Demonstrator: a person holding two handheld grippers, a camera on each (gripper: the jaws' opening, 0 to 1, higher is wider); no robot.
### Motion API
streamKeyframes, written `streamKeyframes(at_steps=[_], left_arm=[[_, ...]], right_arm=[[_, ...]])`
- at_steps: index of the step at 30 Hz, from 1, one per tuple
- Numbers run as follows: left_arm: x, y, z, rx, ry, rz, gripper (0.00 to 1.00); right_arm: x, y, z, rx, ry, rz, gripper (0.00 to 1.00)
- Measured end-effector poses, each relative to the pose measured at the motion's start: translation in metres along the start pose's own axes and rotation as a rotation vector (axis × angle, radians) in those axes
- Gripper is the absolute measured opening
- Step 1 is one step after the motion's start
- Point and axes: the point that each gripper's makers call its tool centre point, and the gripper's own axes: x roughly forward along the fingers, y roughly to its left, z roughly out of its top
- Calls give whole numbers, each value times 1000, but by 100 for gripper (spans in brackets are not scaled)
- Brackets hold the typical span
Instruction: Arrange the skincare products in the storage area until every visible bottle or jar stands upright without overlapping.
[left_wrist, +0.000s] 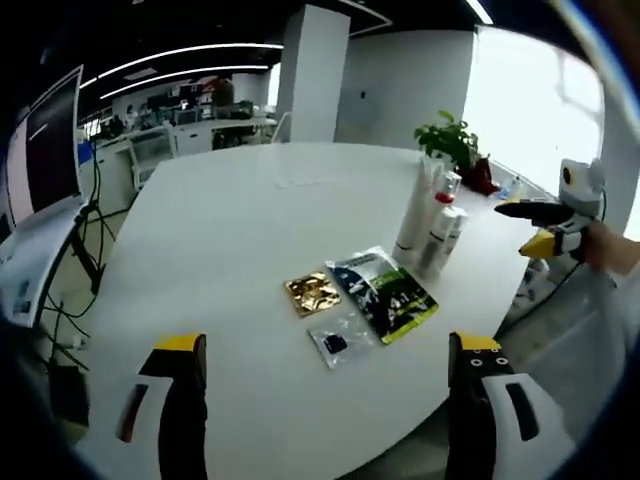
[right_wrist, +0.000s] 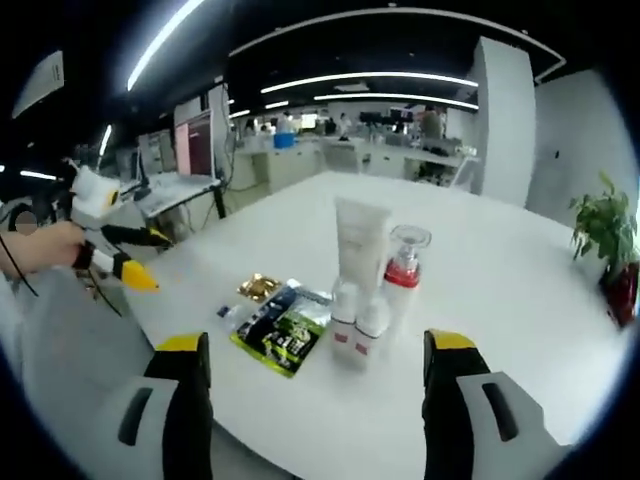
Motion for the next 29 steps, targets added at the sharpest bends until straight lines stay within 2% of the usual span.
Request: streamKeyframes(at_steps=[5, 9, 12, 15, 18, 20, 23, 29], left_arm=[[-18, -7, 2, -13, -11, 5, 99], [-25, -11, 2, -14, -27, 10, 99], [-30, -17, 2, 0, -29, 14, 99], [-30, -19, 1, -2, -50, -4, 99], [-29, -19, 8, -4, -90, -11, 99], [-29, -17, 5, -8, -89, -3, 99], [-27, -11, -1, -17, -85, 11, 99], [-27, -7, 1, -5, -96, 27, 99]], right_arm=[[-7, 2, 0, 41, -10, -7, 93], [-15, 8, 7, 73, -23, -11, 96], [-15, 5, 1, 89, -23, -17, 98], [-15, 5, -10, 96, 23, -17, 99], [-15, -1, -12, 117, 13, -34, 99], [-15, -1, -14, 140, 18, -32, 99], [-15, -1, -15, 119, 33, -37, 99], [-14, 1, -18, 96, 44, -30, 99]])
